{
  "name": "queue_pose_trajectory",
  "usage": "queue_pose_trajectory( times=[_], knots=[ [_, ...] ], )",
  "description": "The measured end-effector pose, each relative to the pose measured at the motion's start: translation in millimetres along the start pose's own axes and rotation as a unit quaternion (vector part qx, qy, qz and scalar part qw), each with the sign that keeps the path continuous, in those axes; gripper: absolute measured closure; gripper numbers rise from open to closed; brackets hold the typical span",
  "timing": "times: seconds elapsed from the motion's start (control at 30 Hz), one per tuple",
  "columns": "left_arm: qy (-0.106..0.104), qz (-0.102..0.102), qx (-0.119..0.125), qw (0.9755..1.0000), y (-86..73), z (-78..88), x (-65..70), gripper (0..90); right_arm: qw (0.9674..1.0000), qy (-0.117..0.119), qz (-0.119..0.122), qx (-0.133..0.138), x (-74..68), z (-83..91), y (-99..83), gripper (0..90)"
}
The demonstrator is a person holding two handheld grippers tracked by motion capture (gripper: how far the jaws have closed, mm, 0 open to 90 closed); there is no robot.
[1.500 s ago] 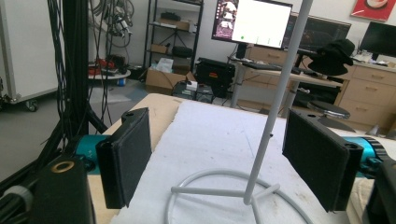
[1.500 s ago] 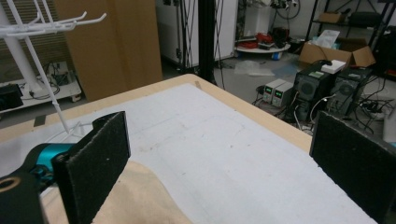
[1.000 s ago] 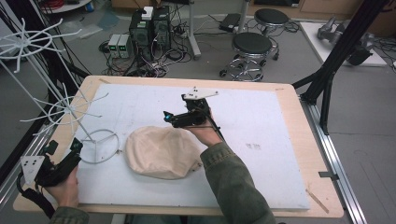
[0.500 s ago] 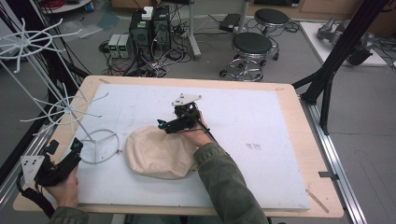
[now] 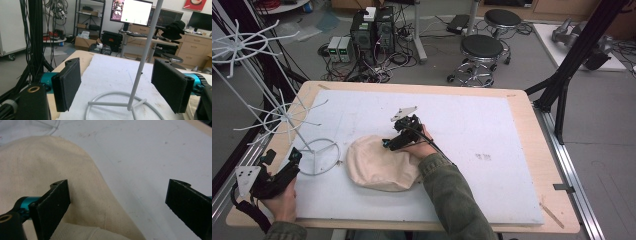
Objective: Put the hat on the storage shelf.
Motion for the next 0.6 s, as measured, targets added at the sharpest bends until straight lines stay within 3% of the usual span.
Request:
queue_pose_trajectory(
  times=[0.2, 0.33, 0.6],
  knots=[
    [0.000, 0.000, -0.001, 1.0000, -0.1, -0.3, 0.1, 24.0, 0.9995, 0.001, 0.015, -0.028, -2.4, -6.6, -4.8, 5.8],
    [-0.002, -0.001, 0.000, 1.0000, -0.2, -0.4, 0.9, 24.0, 0.9980, 0.020, 0.025, -0.054, -6.1, -11.6, -8.5, 15.0],
    [-0.001, -0.002, -0.002, 1.0000, -0.3, -0.3, 1.1, 24.0, 0.9968, 0.021, 0.040, -0.065, -9.5, -18.2, -12.7, 17.7]
  ],
)
Point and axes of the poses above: each handheld gripper's, and its own axes: z roughly backward along the jaws, y roughly out of its top, x roughly to its right, the point moved 1 cm from there along -z, roughly forward along the jaws, and after that the axes turned 14 degrees about -z, right-handed, at the moved point
